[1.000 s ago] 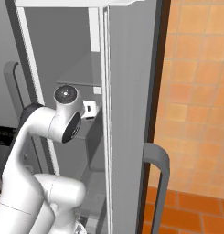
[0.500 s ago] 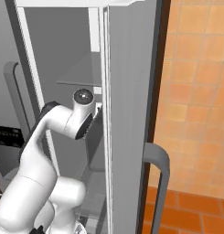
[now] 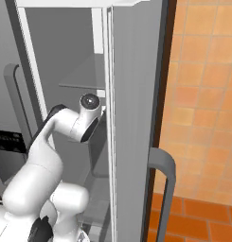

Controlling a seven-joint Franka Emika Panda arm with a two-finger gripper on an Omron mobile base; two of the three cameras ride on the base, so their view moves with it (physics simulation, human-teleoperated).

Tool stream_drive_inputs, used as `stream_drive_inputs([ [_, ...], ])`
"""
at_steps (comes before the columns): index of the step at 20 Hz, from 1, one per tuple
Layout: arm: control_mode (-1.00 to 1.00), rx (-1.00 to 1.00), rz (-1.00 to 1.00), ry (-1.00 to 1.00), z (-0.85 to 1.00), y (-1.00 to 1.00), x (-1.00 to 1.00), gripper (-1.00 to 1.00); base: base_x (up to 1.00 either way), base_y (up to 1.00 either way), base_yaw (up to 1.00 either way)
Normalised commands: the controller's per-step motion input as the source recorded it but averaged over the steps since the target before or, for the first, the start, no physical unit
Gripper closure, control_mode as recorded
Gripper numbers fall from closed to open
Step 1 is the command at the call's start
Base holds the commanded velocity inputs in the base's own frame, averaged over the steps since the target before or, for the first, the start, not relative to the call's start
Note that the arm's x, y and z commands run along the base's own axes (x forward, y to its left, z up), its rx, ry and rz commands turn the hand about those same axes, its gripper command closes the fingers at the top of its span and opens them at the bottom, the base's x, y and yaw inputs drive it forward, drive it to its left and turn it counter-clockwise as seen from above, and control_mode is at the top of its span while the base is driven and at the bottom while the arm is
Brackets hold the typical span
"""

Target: Place one lemon wedge and one chicken drumstick in each tupperware on the nearby counter, to pack two identical lunches.

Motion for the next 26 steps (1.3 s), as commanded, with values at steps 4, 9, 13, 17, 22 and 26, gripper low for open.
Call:
stream_drive_inputs([
  [4,-1.00,0.00,0.00,0.00,-0.24,0.04,0.51,-1.00,0.00,0.00,0.00],
  [9,-1.00,0.00,0.04,-0.04,-0.27,0.00,0.52,-1.00,0.00,0.00,0.00],
  [13,-1.00,0.00,0.03,0.00,-0.20,0.00,0.54,-1.00,0.00,0.00,0.00],
  [17,-1.00,0.00,0.02,0.00,-0.32,0.00,0.54,-1.00,0.00,0.00,0.00],
  [22,-1.00,0.00,0.03,0.00,-0.55,0.00,0.44,-1.00,0.00,0.00,0.00],
  [26,-1.00,0.00,0.04,0.00,-0.51,0.00,0.43,-1.00,0.00,0.00,0.00],
])
